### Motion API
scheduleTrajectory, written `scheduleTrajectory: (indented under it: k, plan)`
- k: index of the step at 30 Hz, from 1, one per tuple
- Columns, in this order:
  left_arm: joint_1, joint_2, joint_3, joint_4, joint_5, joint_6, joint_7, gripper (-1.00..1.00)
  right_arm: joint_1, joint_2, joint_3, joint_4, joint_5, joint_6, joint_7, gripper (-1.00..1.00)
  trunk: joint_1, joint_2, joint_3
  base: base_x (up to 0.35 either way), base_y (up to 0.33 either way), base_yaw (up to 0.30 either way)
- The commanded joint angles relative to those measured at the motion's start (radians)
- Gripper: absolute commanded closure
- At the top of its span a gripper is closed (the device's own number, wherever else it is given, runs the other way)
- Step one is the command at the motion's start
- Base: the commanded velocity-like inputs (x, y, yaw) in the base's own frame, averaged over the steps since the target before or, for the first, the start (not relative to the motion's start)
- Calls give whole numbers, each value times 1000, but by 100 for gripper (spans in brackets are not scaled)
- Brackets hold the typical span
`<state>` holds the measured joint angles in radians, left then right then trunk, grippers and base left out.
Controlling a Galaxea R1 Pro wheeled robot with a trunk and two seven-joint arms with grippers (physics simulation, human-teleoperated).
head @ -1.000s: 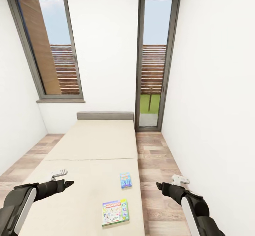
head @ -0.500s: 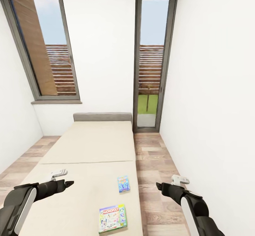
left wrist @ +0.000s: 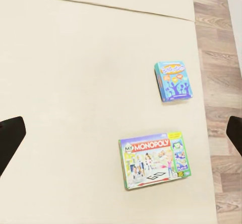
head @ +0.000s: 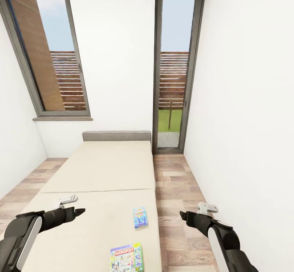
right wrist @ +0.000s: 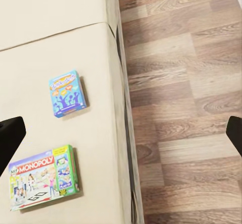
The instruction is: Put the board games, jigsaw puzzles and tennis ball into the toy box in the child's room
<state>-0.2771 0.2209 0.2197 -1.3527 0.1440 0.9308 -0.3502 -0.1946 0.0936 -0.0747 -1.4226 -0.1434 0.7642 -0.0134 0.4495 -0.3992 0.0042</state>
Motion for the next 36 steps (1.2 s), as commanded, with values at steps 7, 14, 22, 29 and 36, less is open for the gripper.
scheduleTrajectory:
  k: [7, 14, 22, 29, 36]
  plan:
    - [-1, 0, 1, 0, 6, 7, 0, -100, -1, -2, -3, 0, -16, 4, -1, -100, 0, -1, 0, 11, -5, 0]
    - [-1, 0, 1, 1, 6, 7, 0, -100, -1, 3, -2, -1, -13, 4, 1, -100, 0, -1, 0, 1, -1, 0]
    - [-1, -1, 1, 4, 6, 6, 0, -100, 0, -1, -2, -1, -17, 4, 1, -100, 0, -1, 0, 0, 0, 0]
    - [-2, -15, -9, 45, 4, 6, 14, -100, -1, 5, -3, -1, -10, 7, 1, -100, 0, -1, -2, 0, 0, 0]
    - [-29, -37, -34, 170, 0, -20, 26, -100, -1, 6, -3, -1, -6, 13, 1, -100, 0, -1, -10, 0, 0, 0]
